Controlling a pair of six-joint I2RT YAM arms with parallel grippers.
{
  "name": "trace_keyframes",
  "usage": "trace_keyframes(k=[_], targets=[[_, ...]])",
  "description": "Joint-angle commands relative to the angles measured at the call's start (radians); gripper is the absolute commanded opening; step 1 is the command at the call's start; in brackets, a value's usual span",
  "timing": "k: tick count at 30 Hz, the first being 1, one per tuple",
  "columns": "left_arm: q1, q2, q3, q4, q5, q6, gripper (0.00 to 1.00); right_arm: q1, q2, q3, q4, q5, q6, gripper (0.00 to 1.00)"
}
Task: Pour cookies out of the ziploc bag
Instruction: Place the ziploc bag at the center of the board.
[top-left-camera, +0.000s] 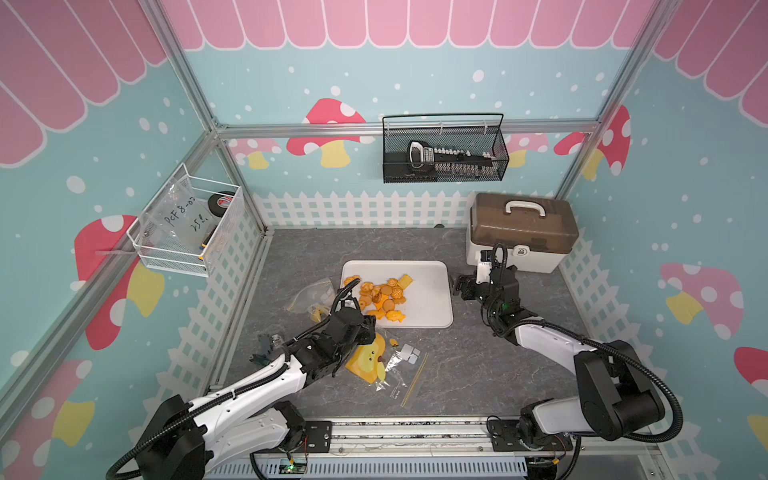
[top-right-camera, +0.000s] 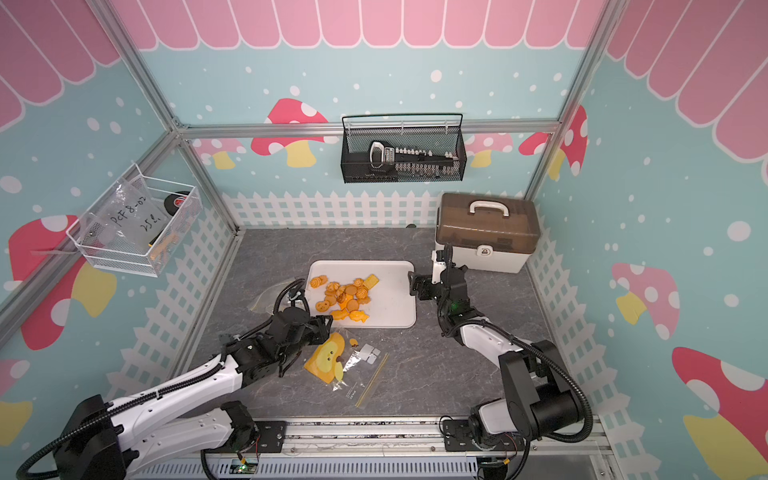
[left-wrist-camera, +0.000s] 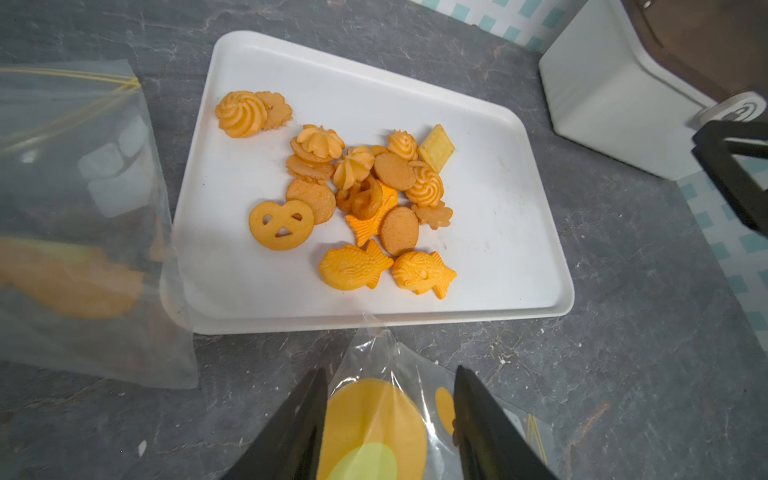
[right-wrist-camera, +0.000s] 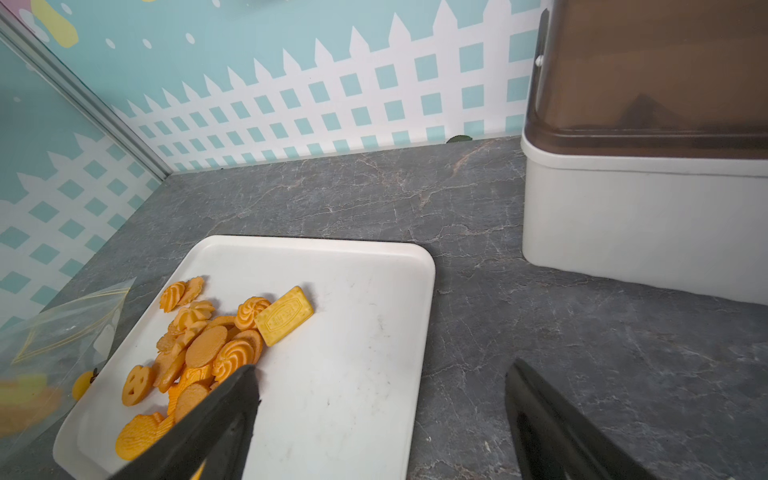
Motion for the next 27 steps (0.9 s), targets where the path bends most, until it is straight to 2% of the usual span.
trace_keyframes(k=[1,5,9,12,15,19,23,27], targets=[[0.005,-0.044,0.017,0.031,-0.073,0.106,0.63,-0.006,-0.007,0.013,-0.02,-0.029,0.004,0.91],[0.006,-0.057,0.063,0.024,-0.164,0.195,0.84,-0.006,-0.026,0.02,-0.047,-0.048,-0.001,0.91],[0.005,-0.069,0.073,0.121,-0.197,0.265,0.86,-0.006,-0.045,0.025,-0.076,-0.072,-0.007,0.91],[0.006,-0.079,0.08,0.198,-0.145,0.306,0.86,-0.006,-0.057,0.027,-0.09,-0.09,-0.006,0.92],[0.006,-0.071,0.117,0.203,-0.115,0.334,0.85,-0.005,-0.061,0.022,-0.092,-0.089,-0.01,0.91],[0.006,-0.083,0.125,0.202,-0.151,0.388,0.87,-0.006,-0.072,0.028,-0.125,-0.087,-0.037,0.91],[0.018,-0.148,0.031,0.285,-0.243,0.439,0.92,-0.008,-0.146,0.055,-0.246,-0.052,-0.096,0.92],[0.084,-0.238,-0.077,0.364,-0.298,0.449,0.95,-0.009,-0.243,0.043,-0.329,0.012,-0.192,0.93]])
